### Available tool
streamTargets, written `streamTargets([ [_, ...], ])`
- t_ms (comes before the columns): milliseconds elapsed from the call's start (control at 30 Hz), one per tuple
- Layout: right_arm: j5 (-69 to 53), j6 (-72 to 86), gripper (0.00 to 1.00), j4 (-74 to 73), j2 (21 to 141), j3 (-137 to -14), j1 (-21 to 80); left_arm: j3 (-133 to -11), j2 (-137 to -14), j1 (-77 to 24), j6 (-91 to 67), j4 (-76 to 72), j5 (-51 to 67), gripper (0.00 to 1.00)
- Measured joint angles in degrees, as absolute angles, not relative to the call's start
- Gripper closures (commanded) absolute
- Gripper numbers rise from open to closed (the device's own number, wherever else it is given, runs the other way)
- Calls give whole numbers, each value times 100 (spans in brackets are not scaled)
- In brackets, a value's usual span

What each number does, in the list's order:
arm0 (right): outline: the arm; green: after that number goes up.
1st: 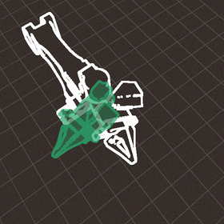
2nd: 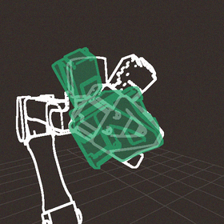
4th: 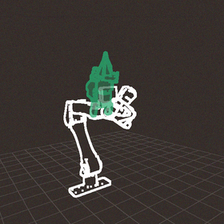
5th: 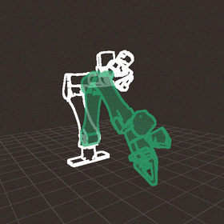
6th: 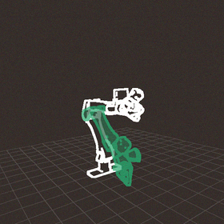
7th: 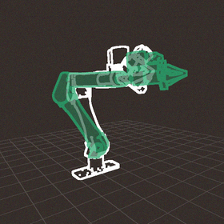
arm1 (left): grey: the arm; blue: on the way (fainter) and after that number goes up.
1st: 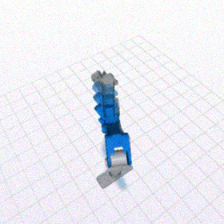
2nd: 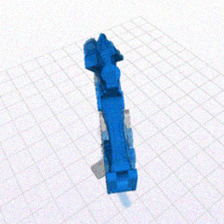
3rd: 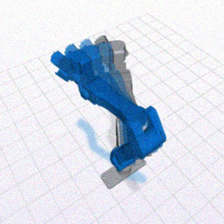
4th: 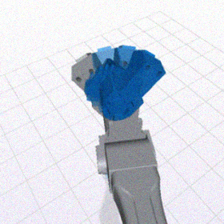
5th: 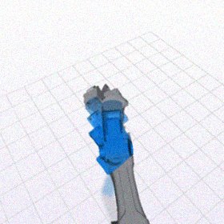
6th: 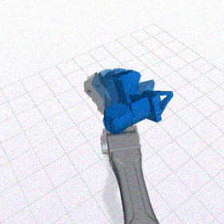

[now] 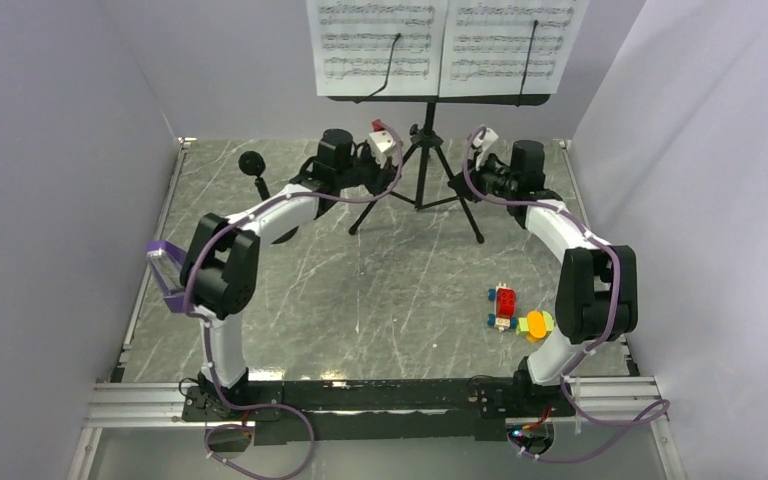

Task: Pack up the instrument practice props

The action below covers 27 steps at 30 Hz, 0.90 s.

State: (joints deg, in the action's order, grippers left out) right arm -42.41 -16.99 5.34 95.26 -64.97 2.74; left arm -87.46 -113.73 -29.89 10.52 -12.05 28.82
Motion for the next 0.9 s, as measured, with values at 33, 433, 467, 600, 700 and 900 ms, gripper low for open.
streamTargets([
  [33,-4259,-1745,81,517,9524,-6497,349,-8617,-11222,-2947,1094,-1085,2891,100],
  [433,-4246,-1942,84,-95,8652,-5872,1463,-7295,-9371,-2657,2032,871,3103,100],
  [467,-4239,-1938,84,-178,8519,-5780,1566,-7218,-9231,-2644,2141,1057,3131,100],
  [600,-4250,-1905,84,-403,8095,-5465,1920,-6851,-8663,-2617,2552,1610,3214,99],
  [700,-4261,-1879,84,-482,7850,-5286,2139,-6560,-8265,-2617,2766,1820,3223,100],
  [900,-4397,-1938,84,-602,7717,-5223,2349,-6071,-7669,-2613,2958,1874,3216,95],
])
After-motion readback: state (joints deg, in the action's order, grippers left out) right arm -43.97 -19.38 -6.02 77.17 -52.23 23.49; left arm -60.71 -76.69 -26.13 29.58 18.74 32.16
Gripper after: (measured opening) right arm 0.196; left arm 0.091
